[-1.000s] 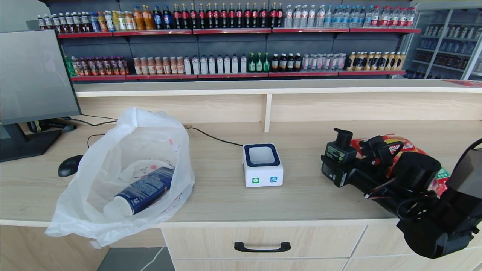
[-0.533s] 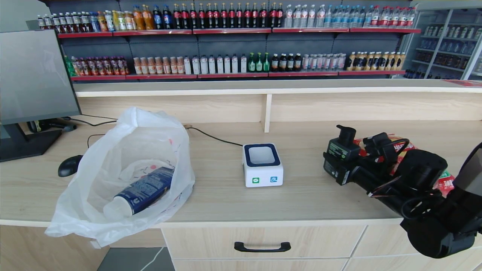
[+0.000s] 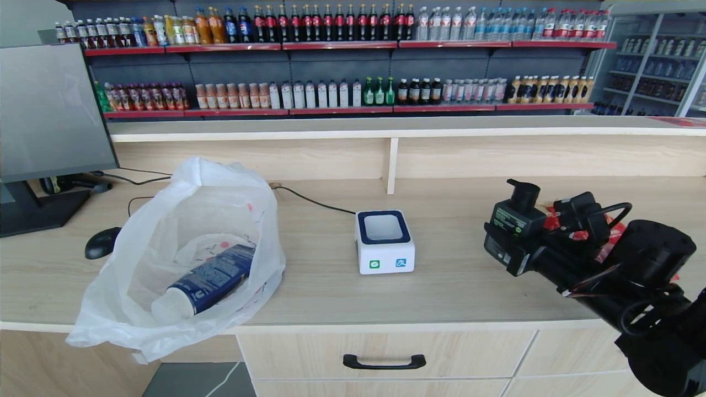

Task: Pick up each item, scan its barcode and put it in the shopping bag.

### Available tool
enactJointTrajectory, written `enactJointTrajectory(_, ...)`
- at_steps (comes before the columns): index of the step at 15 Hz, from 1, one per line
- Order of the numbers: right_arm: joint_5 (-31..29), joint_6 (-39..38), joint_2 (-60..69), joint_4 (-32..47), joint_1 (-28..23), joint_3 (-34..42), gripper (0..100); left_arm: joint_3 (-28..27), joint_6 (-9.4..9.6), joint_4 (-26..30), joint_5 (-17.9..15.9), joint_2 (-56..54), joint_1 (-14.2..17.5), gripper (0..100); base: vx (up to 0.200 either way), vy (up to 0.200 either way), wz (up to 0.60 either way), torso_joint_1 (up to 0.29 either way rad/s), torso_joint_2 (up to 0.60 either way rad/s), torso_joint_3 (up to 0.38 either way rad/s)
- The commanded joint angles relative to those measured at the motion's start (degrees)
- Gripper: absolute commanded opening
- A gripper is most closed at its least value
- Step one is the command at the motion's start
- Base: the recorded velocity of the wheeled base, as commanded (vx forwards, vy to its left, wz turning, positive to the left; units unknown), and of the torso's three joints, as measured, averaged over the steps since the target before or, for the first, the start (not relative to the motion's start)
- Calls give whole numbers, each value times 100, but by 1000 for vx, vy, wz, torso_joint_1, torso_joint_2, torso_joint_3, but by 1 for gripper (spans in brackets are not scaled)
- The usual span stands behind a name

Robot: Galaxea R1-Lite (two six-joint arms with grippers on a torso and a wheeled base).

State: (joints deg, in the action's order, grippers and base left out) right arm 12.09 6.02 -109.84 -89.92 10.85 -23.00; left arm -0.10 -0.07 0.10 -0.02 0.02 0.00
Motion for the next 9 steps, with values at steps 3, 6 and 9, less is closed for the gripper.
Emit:
enactJointTrajectory(3,4,-321,991,-8,137,815,0,1,-1,-1,2,-2,0,100,0,0,0,0,0,0)
enactJointTrajectory(6,-5,-523,1878,-8,392,2002,0,1,-1,-1,2,-2,0,100,0,0,0,0,0,0)
enactJointTrajectory(9,-14,-699,2458,-8,972,2300,0,1,-1,-1,2,-2,0,100,0,0,0,0,0,0)
